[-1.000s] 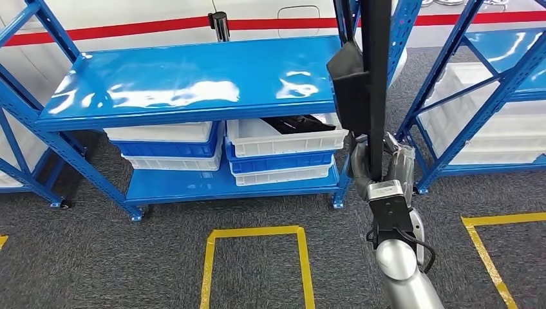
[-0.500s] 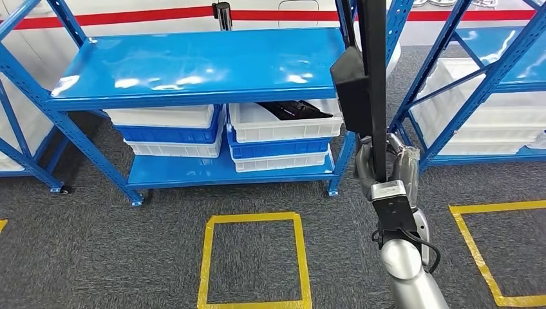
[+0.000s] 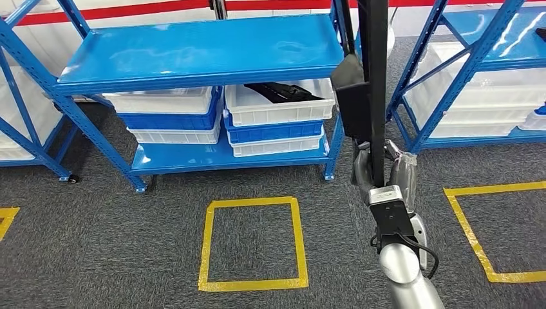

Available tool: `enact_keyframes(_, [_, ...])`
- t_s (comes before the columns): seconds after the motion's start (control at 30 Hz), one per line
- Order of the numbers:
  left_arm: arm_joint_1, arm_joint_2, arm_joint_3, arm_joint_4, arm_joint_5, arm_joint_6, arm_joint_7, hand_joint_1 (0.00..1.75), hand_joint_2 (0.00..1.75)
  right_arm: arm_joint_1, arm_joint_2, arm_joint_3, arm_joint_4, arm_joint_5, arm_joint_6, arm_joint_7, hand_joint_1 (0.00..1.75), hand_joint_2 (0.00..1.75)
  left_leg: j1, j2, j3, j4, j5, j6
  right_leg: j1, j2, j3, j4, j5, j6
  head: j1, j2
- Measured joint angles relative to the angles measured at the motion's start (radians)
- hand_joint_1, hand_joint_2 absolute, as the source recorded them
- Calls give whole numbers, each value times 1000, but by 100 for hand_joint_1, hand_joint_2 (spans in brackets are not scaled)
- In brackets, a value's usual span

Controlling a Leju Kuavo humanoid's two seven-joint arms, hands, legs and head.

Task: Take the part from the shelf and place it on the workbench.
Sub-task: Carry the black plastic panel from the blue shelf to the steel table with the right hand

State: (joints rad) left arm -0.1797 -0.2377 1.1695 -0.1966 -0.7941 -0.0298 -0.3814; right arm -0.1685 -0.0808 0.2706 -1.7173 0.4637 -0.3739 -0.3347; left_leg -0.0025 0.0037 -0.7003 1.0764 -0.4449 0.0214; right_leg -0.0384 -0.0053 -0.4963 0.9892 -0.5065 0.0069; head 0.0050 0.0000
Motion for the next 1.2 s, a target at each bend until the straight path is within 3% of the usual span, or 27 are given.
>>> enact_keyframes(0.07, [1,0,0,0,2,0,0,0,175,0,5,0,3,0,1,-1,175,175,7,-2,-27,129,-101,-13,4,-1,-25,2,23,-8,-3,0])
enact_keyframes(0.1, [1,0,0,0,4,1,0,0,175,-1,7,0,5,0,2,-1,175,175,10,-2,-31,184,-120,-16,6,-2,-39,5,33,-8,-4,0])
enact_keyframes(0.13, [1,0,1,0,7,1,-1,0,175,-1,10,1,8,0,4,-1,175,175,12,-2,-23,210,-116,-17,7,-2,-54,8,41,-6,-4,0])
enact_keyframes(0.17, [1,0,1,0,11,2,-1,0,175,-2,13,1,10,0,5,-1,175,175,13,-2,3,201,-96,-15,8,-2,-67,11,49,-4,-4,0])
enact_keyframes(0.23, [-1,0,3,0,16,2,-2,0,175,-6,20,1,12,2,6,-4,175,175,13,-4,98,89,-57,-5,9,-2,-90,17,63,0,-4,0])
enact_keyframes(0.3, [-3,1,7,0,18,2,-4,0,175,-15,27,0,12,6,1,-9,175,175,8,-9,184,-40,-62,6,11,-1,-103,18,79,11,-3,0])
enact_keyframes(0.37, [-4,1,13,0,18,2,-6,0,175,-27,34,0,13,4,-2,-13,175,175,-1,-11,205,-88,-67,15,9,-1,-111,12,98,28,-5,0])
enact_keyframes(0.47, [-4,1,19,0,19,2,-7,0,175,-34,39,0,14,-4,-2,-15,175,175,-3,-7,195,-106,-39,32,13,1,-117,3,115,45,-6,0])
enact_keyframes(0.77, [-4,0,19,0,19,2,-7,0,175,-36,39,-1,14,-5,-1,-15,175,175,2,-4,193,-114,-29,36,15,1,-123,9,105,43,-5,0])
enact_keyframes(0.83, [-6,0,21,0,18,1,-8,0,175,-41,39,-1,18,-11,0,-18,175,175,-1,1,163,-114,-3,46,15,1,-165,143,8,29,-1,0])
enact_keyframes(0.87, [-7,0,22,0,18,0,-12,0,175,-44,39,-1,22,-16,0,-19,175,175,-5,3,136,-113,17,50,15,1,-173,211,-27,30,1,0])
enact_keyframes(0.9, [-7,0,23,0,17,-16,-29,0,175,-47,40,-3,27,-23,-1,-25,175,175,-10,4,102,-107,43,49,19,2,-126,198,-55,30,4,0])
enact_keyframes(0.93, [-7,12,23,-1,16,-53,-50,0,175,-48,42,-5,30,-25,-2,-31,175,175,-12,4,73,-100,65,41,15,2,-71,132,-36,31,3,0])
enact_keyframes(0.97, [-7,26,23,-2,15,-96,-72,0,175,-50,47,-9,33,-25,-2,-37,175,175,-12,2,42,-76,59,28,13,2,-18,52,-9,25,0,0])
enact_keyframes(1.0, [-7,43,23,-2,15,-140,-90,0,175,-51,52,-13,33,-22,-2,-42,175,175,-10,0,16,-30,30,13,10,2,19,-23,5,11,-3,0])
enact_keyframes(1.07, [-6,70,23,-3,17,-183,-95,0,175,-52,60,-19,33,-15,1,-43,175,175,1,-3,-25,112,-81,-10,6,-1,-11,-21,33,-6,-8,0])
enact_keyframes(1.1, [-6,77,23,-4,18,-191,-96,0,175,-52,63,-21,34,-13,4,-43,175,175,8,-4,-39,183,-116,-17,5,-2,-23,-21,42,-6,-9,0])
enact_keyframes(1.13, [-6,84,23,-5,19,-196,-97,0,175,-52,65,-23,34,-12,8,-43,175,175,14,-3,-42,231,-128,-23,3,-2,-34,-20,51,-4,-8,0])
enact_keyframes(1.17, [-6,89,23,-7,20,-200,-99,0,175,-52,68,-25,34,-11,12,-43,175,175,21,-3,-30,244,-118,-29,-1,-3,-46,-19,59,0,-9,0])
enact_keyframes(1.2, [-6,93,23,-9,21,-202,-102,0,175,-53,71,-27,35,-9,16,-43,175,175,27,-3,2,218,-93,-35,-5,-3,-57,-16,67,6,-9,0])
